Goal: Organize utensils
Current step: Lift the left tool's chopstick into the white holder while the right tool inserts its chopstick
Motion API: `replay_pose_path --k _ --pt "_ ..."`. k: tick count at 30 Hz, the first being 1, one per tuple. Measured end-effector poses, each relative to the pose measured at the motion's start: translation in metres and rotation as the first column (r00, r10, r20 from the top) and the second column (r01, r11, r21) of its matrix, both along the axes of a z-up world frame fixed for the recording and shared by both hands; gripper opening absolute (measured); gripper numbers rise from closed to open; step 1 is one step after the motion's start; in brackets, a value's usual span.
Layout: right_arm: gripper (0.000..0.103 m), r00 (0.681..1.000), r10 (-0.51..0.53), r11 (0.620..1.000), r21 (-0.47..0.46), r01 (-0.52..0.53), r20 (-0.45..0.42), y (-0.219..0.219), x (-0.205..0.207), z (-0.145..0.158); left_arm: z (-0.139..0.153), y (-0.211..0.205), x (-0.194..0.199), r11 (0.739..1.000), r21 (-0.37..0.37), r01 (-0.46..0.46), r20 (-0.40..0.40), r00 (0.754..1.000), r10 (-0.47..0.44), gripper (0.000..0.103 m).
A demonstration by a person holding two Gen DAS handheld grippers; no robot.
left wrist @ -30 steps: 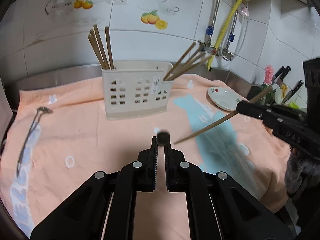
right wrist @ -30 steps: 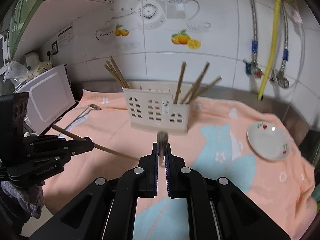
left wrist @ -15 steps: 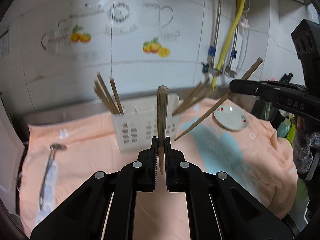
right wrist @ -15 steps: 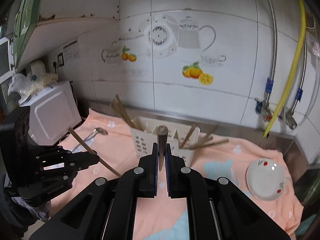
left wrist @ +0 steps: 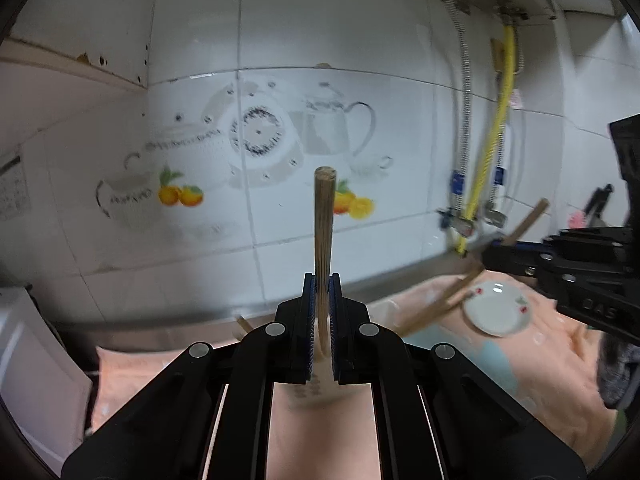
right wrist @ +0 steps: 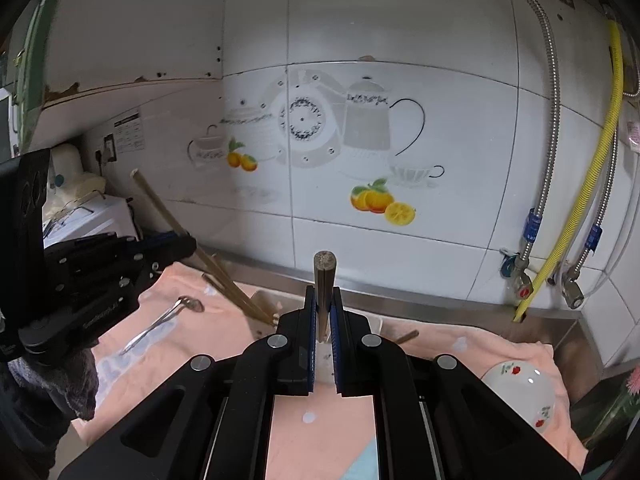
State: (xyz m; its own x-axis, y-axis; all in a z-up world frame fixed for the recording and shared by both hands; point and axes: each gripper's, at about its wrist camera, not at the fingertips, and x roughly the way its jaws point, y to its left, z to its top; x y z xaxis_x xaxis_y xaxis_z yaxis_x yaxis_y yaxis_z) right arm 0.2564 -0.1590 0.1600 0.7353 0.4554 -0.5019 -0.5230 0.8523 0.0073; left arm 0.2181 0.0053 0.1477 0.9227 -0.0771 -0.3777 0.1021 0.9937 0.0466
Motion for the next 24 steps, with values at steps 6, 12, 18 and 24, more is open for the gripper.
replay_pose_path --k 6,12,18,24 --pt "0.006 0.999 -0.044 0.999 -0.016 0.044 -0.014 -0.001 0.024 -0.008 -0.008 0.007 0.026 0.999 0.006 -0.044 -0.015 0.999 0.044 0.005" --pt "0.007 0.997 -0.071 0.996 -0.056 0.069 -0.043 0.000 0.041 -0.026 -0.025 0.019 0.042 0.998 -0.035 -0.061 -0.050 0.997 0.059 0.005" --pt "0.007 0.993 -0.077 0.995 -0.076 0.070 -0.091 0.003 0.055 -0.048 -0.040 0.021 0.051 0.997 -0.036 -0.066 -0.084 0.994 0.063 0.005" --pt "0.007 0.990 -0.078 0.994 -0.083 0.068 -0.118 0.009 0.062 -0.063 -0.054 0.025 0.060 0.996 -0.053 -0.073 -0.125 0.990 0.066 0.005"
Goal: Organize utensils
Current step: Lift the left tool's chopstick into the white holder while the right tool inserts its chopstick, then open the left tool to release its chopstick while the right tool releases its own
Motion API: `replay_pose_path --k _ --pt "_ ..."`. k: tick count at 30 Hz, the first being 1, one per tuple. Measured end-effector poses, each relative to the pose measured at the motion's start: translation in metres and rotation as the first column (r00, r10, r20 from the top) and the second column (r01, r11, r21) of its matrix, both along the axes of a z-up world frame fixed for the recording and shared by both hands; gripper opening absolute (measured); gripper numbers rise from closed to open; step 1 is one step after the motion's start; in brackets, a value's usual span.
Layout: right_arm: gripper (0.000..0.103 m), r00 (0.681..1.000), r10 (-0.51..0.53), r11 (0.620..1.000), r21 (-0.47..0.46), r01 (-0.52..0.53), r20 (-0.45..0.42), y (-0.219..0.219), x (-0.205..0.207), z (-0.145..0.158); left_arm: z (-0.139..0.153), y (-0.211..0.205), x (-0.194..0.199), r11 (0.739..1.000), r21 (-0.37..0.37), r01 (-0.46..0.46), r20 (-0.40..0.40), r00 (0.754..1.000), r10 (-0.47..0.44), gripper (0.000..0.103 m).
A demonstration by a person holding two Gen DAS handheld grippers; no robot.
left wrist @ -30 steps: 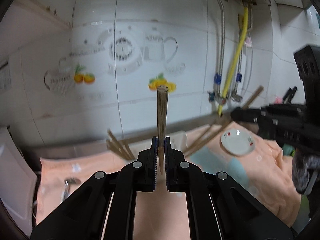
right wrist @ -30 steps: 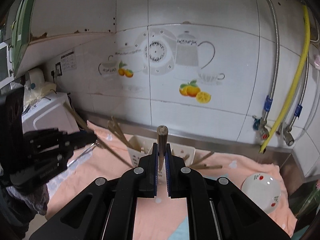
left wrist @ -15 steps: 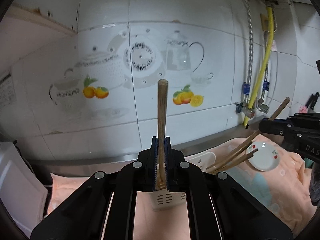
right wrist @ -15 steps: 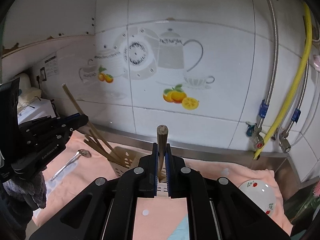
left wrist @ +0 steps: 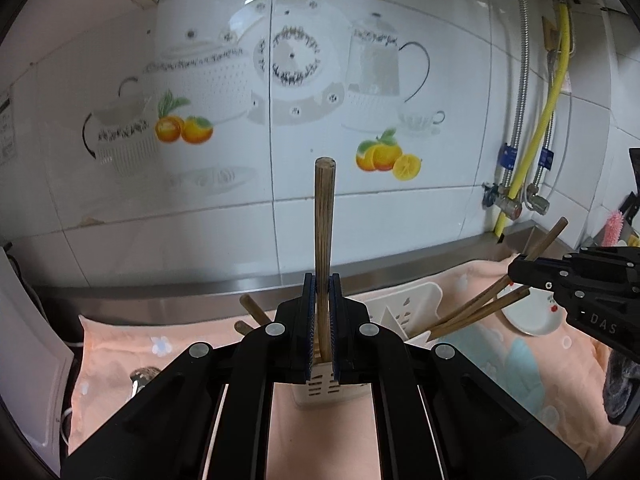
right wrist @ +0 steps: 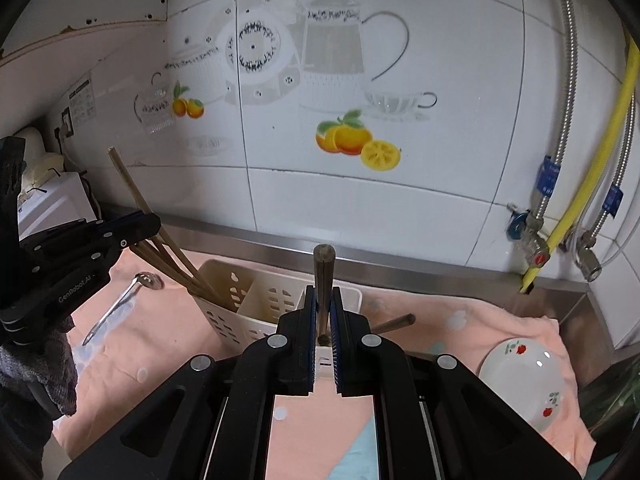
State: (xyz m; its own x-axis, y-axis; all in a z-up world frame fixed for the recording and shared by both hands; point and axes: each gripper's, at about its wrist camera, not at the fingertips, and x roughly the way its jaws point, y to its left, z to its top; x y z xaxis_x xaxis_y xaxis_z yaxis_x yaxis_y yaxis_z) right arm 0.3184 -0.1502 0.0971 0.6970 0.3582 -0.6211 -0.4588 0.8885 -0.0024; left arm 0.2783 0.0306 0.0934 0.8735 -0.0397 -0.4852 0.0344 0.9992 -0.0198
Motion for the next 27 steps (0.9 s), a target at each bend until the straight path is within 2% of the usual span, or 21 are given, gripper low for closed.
replay_pose_path --k 8,17,27 --pt "0.007 1.000 -0.004 1.000 0.000 0.004 -0.023 0.002 0.006 -0.010 -0.011 0.004 0.005 1.000 -0.015 0.000 -0.034 0.999 -0.001 0.006" --pt "0.008 1.000 -0.006 1.000 0.005 0.006 -0.024 0.002 0.006 -0.011 -0.010 0.003 0.005 1.000 -0.002 0.003 -0.040 0.999 -0.003 0.006" --pt "0.027 1.000 -0.009 1.000 0.022 0.009 0.007 0.000 -0.003 -0.001 -0.008 0.004 0.001 1.000 0.005 0.001 -0.036 0.999 -0.001 0.008"
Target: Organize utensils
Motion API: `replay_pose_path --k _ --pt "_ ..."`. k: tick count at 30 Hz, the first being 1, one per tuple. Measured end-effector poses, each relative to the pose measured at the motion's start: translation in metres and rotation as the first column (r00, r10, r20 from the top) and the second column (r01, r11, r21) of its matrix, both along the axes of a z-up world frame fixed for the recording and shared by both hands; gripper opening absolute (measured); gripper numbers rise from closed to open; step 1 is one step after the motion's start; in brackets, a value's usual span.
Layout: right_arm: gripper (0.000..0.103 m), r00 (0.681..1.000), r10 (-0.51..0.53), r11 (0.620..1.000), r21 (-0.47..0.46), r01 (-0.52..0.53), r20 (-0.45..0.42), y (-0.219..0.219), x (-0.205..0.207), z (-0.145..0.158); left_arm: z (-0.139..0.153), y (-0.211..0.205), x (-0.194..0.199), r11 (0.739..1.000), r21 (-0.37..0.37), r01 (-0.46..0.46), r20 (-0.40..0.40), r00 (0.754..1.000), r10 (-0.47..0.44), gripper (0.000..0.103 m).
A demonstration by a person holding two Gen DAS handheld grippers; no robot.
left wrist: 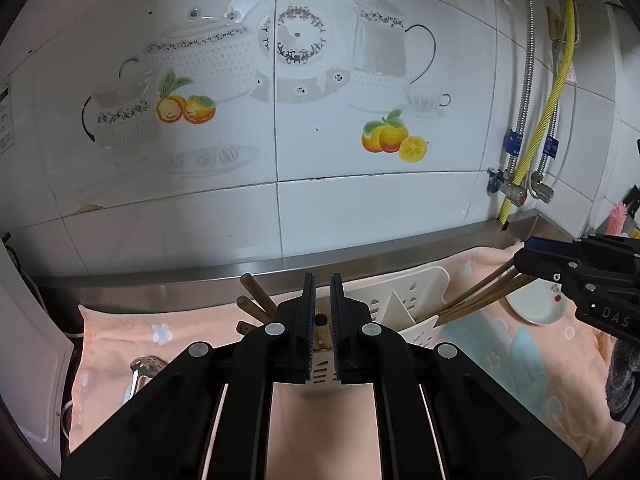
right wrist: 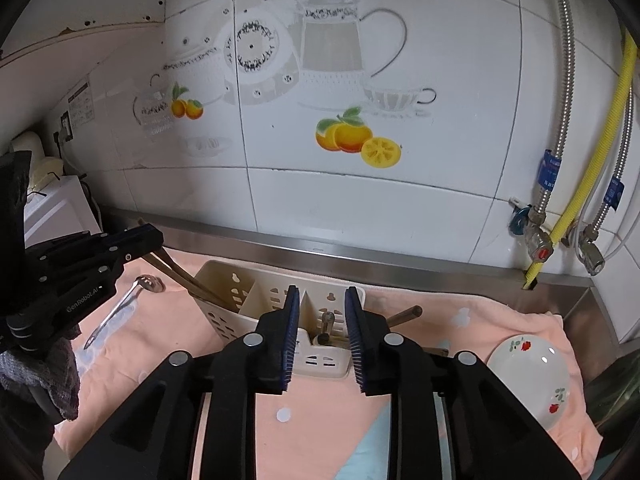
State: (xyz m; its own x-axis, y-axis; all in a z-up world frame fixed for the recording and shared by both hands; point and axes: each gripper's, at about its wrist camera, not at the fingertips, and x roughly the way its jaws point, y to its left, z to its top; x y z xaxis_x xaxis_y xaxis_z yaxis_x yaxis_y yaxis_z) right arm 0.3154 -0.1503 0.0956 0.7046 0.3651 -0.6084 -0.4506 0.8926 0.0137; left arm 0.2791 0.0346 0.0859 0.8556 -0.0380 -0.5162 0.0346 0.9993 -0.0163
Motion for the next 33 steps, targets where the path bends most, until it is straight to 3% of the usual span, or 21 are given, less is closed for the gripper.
replay_pose_path --k 10,12,13,25,33 --pt "0.045 0.999 -0.003 1.000 0.002 0.003 0.041 -0.005 -0.023 0.013 0.010 0.002 -0.026 1.000 -0.007 -0.004 0.031 1.000 0.005 0.024" --pt "0.050 0.998 -0.004 1.000 -0.003 0.004 0.058 -0.005 -0.030 0.016 0.012 0.002 -0.034 1.000 -0.006 -0.009 0.039 0.999 0.009 0.037" --pt "0.053 0.998 -0.004 1.000 -0.008 0.005 0.068 -0.005 -0.034 0.018 0.013 0.002 -0.036 1.000 -0.003 -0.013 0.043 0.999 0.013 0.038" --pt "0.067 0.995 -0.014 1.000 0.024 0.012 0.102 -0.018 -0.078 0.024 0.011 0.003 -0.082 1.000 -0.011 -0.012 0.055 0.998 0.013 0.058" --pt "0.074 0.993 -0.016 1.000 0.019 0.014 0.114 -0.025 -0.107 0.013 0.000 0.003 -0.113 1.000 -0.019 -0.015 0.045 0.999 0.016 0.079"
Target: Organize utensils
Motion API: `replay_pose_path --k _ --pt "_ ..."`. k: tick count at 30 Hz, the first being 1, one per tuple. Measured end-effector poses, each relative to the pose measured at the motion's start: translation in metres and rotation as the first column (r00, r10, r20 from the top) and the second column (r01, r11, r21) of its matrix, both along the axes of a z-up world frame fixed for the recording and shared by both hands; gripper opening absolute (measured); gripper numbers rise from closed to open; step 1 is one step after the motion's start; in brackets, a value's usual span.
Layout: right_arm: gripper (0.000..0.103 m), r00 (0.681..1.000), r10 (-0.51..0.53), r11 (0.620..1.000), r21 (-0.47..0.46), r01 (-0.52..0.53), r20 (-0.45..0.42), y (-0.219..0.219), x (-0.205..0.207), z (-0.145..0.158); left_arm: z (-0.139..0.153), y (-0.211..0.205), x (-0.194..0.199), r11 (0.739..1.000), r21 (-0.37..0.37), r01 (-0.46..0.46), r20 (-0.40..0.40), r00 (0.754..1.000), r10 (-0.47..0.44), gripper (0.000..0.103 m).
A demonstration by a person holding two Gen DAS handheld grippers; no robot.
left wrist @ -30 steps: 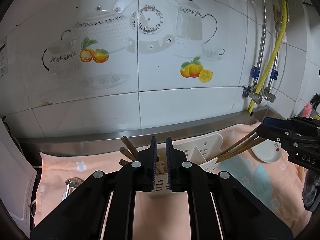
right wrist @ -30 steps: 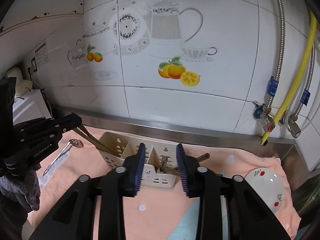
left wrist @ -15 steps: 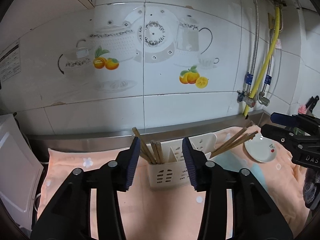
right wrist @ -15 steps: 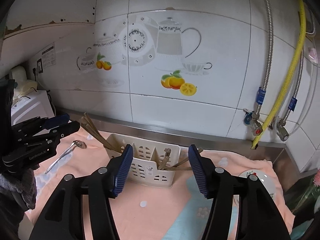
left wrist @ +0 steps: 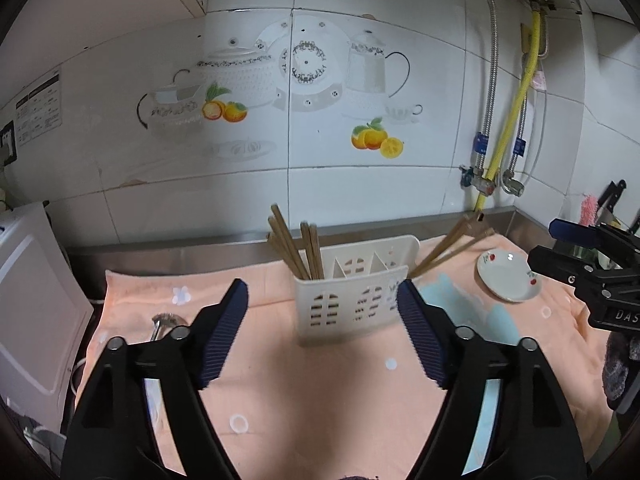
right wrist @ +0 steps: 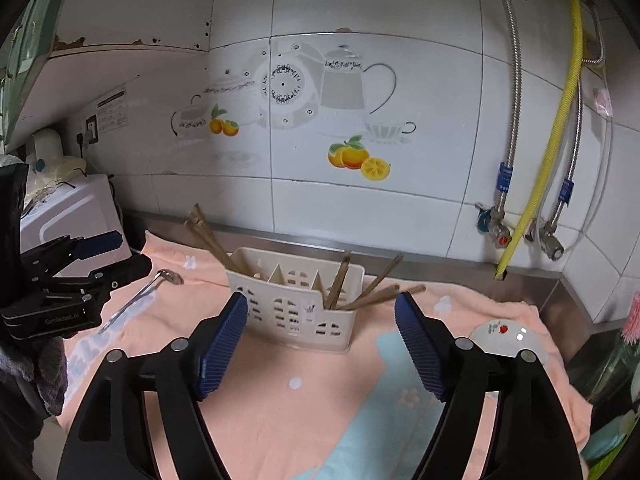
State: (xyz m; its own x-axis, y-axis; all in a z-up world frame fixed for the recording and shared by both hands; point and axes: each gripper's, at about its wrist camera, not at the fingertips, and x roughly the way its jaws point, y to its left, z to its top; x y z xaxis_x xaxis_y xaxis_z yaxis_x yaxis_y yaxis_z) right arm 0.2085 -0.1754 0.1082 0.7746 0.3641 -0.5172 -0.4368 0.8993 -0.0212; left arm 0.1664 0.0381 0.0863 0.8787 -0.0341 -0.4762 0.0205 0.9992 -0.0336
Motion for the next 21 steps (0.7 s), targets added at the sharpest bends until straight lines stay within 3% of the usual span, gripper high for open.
replay_pose_path --k 12,21 --pt "0.087 1.000 -0.030 0.999 0.025 0.030 -0.002 -0.015 -0.039 -0.025 -0.022 0.011 -0.037 0.999 -0.028 -0.030 -0.014 0.999 0.030 0.095" --pt "0.093 0.999 -0.040 0.999 0.002 0.040 -0.002 -0.015 -0.066 -0.045 -0.043 0.008 -0.064 1.000 -0.012 -0.026 -0.039 0.999 0.026 0.098"
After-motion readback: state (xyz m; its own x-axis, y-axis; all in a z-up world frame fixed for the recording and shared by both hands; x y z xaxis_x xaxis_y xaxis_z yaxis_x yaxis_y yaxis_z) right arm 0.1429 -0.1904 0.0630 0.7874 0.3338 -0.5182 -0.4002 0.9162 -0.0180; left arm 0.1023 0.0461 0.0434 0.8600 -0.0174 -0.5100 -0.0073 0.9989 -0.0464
